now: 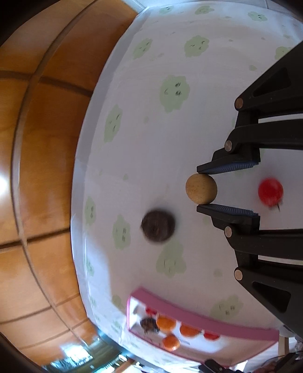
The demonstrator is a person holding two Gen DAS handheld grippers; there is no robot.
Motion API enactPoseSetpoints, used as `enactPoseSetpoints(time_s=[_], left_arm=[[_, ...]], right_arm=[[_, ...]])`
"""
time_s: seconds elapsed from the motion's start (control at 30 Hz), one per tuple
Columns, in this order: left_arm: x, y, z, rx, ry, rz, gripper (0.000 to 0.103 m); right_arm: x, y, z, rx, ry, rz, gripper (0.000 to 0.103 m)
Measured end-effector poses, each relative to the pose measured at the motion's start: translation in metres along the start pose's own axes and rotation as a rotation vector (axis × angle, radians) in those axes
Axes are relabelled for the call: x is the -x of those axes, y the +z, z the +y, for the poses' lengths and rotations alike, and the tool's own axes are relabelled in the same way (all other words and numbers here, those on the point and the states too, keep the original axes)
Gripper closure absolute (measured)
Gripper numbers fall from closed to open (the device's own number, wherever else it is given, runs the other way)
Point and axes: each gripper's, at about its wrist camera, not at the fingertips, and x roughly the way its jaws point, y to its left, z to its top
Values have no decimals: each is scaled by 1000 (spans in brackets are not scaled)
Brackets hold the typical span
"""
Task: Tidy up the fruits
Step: 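Lower the tan ball into the tray and open the right tool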
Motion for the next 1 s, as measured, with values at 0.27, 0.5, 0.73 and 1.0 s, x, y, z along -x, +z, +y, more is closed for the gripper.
enactPoseSetpoints(time_s=[0.27, 0.5, 0.73, 1.0], left_arm=[[2, -3, 15, 36, 16, -2, 55], [6, -4, 42, 96, 62, -20, 55], [3, -8, 57, 126, 79, -8, 55], [2, -9, 53, 122, 61, -4, 55]], right_arm=[[10, -2, 89, 133, 175, -20, 77], [8, -2, 177, 257, 308, -6, 77], [-19, 0, 222, 294, 315, 42, 77], [-43, -6, 239, 320, 272, 88, 76]])
